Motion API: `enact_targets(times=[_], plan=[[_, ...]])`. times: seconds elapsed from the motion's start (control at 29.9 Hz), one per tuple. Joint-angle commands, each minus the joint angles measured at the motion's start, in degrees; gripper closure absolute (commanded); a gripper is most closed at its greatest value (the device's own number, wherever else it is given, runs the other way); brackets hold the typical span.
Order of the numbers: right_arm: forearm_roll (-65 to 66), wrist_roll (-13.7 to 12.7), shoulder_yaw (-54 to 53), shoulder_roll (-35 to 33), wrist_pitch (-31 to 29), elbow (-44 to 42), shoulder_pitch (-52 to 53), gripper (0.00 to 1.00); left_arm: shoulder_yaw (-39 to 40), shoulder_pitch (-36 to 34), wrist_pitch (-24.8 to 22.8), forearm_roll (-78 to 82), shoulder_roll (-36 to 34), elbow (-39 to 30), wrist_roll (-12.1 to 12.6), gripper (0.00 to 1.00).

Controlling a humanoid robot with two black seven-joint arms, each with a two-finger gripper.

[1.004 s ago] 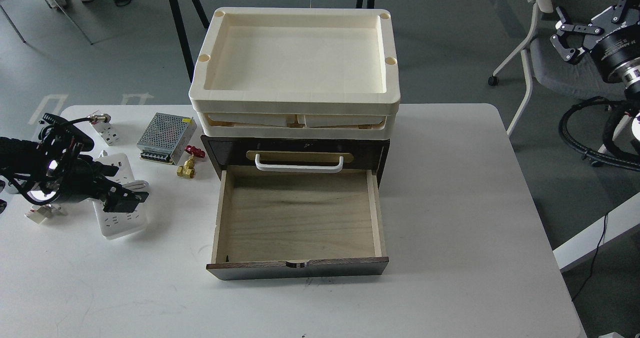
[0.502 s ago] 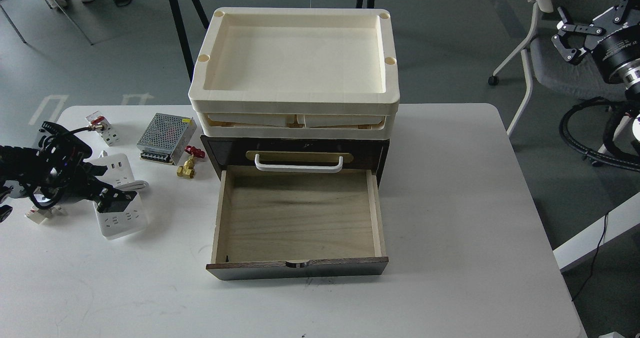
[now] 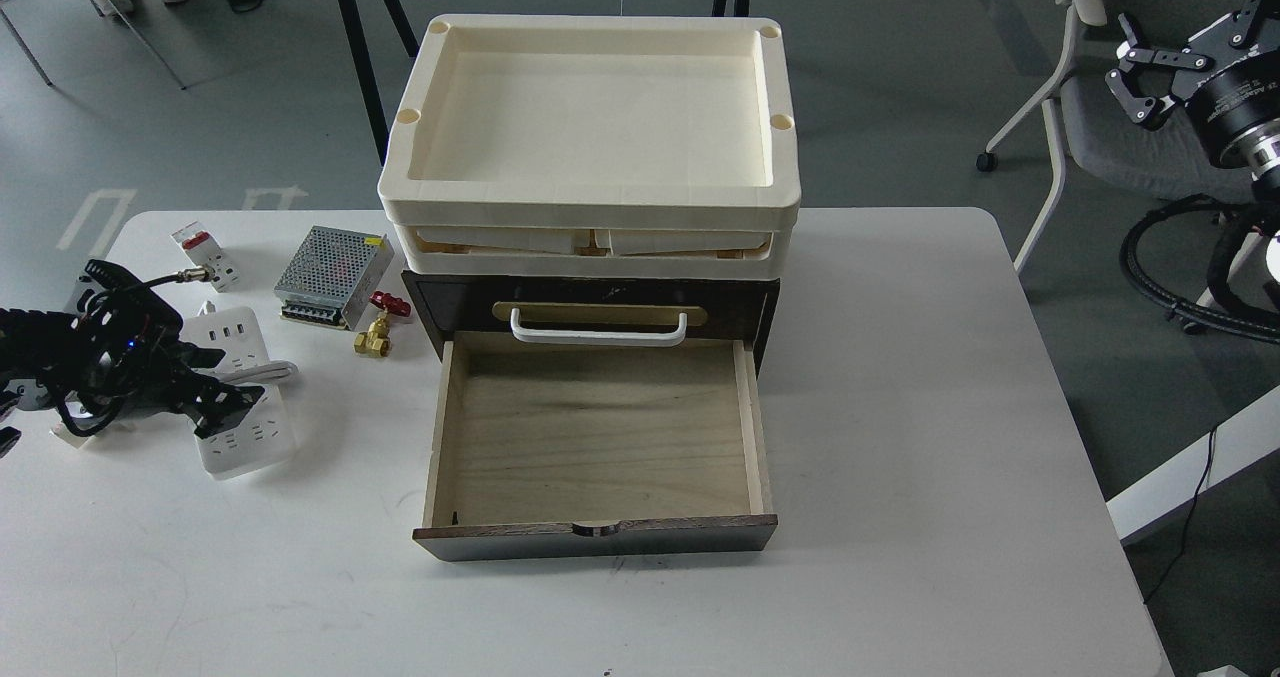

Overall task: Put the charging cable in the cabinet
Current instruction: 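Lower the left gripper onto the white power strip and close it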

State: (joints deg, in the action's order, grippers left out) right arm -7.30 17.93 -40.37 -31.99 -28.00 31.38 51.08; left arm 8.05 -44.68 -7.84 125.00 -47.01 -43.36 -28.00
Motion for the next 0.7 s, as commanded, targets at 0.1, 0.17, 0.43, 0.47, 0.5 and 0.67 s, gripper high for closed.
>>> enact_targets(times=[0.1, 0.17, 0.43, 0.47, 0.5, 0.67], plan=[[0.0, 0.0, -0.06, -0.09, 0.0, 0.0, -0.2, 0.0, -0.06, 0.03, 0.72, 0.0, 0.52, 0.21, 0.0, 0.43], [0.0, 0.0, -0.06, -0.18, 0.0, 0.0, -0.2, 0.0, -0.06, 0.56, 2.82, 0.0, 0.52, 0.21, 0.0, 0.43], [0.0, 0.0, -0.06, -0.09, 0.0, 0.0, -0.28, 0.0, -0.14, 0.91, 4.15, 0.0, 0.52, 0.21, 0.0, 0.54], [0.0, 0.0, -0.06, -0.09, 0.0, 0.0, -0.28, 0.0, -0.23, 0.91, 4.15, 0.0, 0.43, 0.21, 0.0, 0.58], [0.0, 0.09, -0.06, -0.09, 0.0, 0.0, -0.28, 0.0, -0.32, 0.91, 4.15, 0.0, 0.43, 0.21, 0.0, 0.59], [0.0, 0.0, -0.06, -0.09, 0.0, -0.09, -0.28, 0.0, -2.17, 0.74, 4.24, 0.0, 0.34, 0.21, 0.0, 0.76]])
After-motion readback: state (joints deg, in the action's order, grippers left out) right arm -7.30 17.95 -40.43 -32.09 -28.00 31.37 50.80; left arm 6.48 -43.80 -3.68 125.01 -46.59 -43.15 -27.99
